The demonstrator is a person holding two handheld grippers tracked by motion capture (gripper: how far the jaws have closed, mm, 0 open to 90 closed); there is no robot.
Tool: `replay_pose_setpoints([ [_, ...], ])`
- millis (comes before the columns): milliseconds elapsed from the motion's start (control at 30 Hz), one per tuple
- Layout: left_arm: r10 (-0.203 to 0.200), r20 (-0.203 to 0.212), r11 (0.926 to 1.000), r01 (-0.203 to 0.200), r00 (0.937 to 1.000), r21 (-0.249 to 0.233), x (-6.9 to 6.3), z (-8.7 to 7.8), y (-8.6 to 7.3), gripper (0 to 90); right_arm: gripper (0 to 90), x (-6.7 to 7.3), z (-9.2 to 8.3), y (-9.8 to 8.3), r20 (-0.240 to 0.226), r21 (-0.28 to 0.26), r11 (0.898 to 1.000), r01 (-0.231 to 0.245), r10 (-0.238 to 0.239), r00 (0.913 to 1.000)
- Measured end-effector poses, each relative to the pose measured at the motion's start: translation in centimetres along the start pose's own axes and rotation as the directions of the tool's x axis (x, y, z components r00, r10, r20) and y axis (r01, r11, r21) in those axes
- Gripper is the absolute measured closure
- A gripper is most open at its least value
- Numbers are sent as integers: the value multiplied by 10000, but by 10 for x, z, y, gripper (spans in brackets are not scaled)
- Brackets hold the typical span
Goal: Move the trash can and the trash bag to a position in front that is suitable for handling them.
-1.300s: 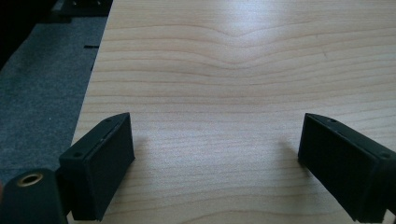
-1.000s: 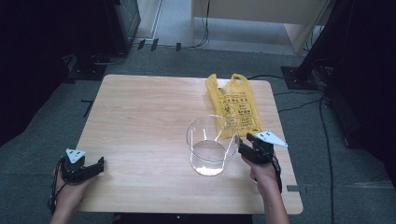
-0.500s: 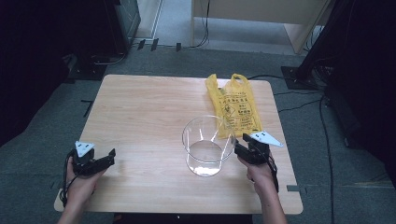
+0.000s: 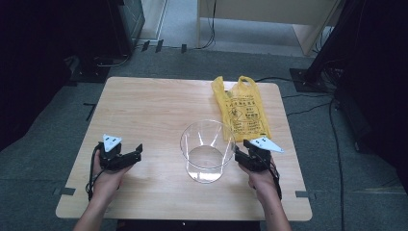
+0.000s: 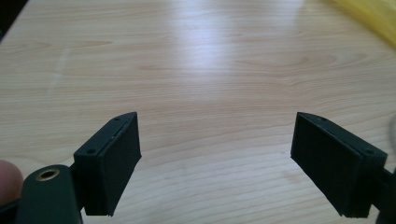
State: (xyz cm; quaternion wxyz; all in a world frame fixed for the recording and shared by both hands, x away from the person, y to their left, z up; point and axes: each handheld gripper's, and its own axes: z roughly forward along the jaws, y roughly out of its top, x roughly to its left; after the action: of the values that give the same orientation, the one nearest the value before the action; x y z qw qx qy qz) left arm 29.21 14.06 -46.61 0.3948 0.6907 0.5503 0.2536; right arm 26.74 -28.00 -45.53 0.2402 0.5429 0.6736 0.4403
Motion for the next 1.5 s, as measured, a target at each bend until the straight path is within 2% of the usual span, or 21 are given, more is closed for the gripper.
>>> replay_pose_setpoints([
  [100,53,328,10000,-54,9994,39,-12,1,-1,155,492,6,2,-1,-89,77,10000,-14,14,10000],
  [133,238,536,9997,-242,9983,69,-20,1,-2,155,492,11,3,-2,-133,104,9999,-30,32,9999],
  [433,568,1312,9984,-573,9897,2,-49,5,-7,161,487,29,8,-7,-391,187,9998,-26,33,9992],
  [467,582,1347,9983,-585,9892,-15,-52,6,-8,252,487,33,9,-8,-489,234,9997,-32,43,9988],
  [500,457,1329,9990,-450,9901,-81,-55,8,-8,252,487,33,9,-8,-489,234,9997,-32,43,9988],
  [533,160,1400,9999,-161,9900,-6,-56,10,-7,462,487,37,11,-10,-589,231,9997,86,-72,9982],
  [567,-31,1889,10000,22,9820,50,-57,12,-6,501,488,39,12,-10,-626,249,9997,69,-53,9980],
  [600,-31,1889,10000,22,9820,50,-57,12,-6,553,488,39,12,-10,-626,249,9997,69,-53,9980],
  [633,102,2101,9999,-107,9776,12,-59,12,-6,553,489,41,13,-11,-688,238,9997,112,-96,9976],
  [667,349,1957,9994,-337,9800,-94,-63,11,-7,648,529,47,14,-13,-756,256,9994,221,-201,9969],
  [767,319,2118,9995,-304,9768,-101,-63,10,-6,699,542,49,14,-14,-742,239,9996,162,-143,9971],
  [800,459,2192,9989,-437,9746,-149,-64,9,-7,751,599,51,14,-15,-860,175,9998,130,-114,9962],
  [967,949,2013,9955,-914,9749,-266,-70,5,-8,894,700,56,16,-17,-951,71,9996,264,-256,9951],
  [1100,1058,1972,9944,-1023,9746,-280,-70,1,-11,900,752,61,15,-18,-993,38,9991,418,-413,9942],
  [1133,1025,1904,9947,-995,9763,-256,-69,-2,-12,900,765,63,14,-19,-1178,148,9997,195,-176,9929],
  [1300,961,1818,9954,-941,9786,-193,-69,-7,-15,900,766,67,12,-20,-1165,158,9995,262,-241,9929],
  [1333,1022,1724,9948,-997,9797,-229,-69,-9,-16,895,731,68,11,-21,-1170,141,9994,324,-306,9927],
  [1367,1022,1724,9948,-997,9797,-229,-69,-9,-16,856,731,68,11,-21,-1170,141,9994,324,-306,9927],
  [1433,1014,1540,9948,-989,9829,-237,-65,-8,-15,677,598,61,11,-22,-1049,227,9987,449,-423,9936],
  [1467,793,1671,9968,-774,9827,-179,-55,-6,-14,593,585,58,12,-21,-977,246,9985,491,-465,9941],
  [1500,793,1671,9968,-774,9827,-179,-55,-6,-14,547,585,58,12,-21,-977,246,9985,491,-465,9941],
])
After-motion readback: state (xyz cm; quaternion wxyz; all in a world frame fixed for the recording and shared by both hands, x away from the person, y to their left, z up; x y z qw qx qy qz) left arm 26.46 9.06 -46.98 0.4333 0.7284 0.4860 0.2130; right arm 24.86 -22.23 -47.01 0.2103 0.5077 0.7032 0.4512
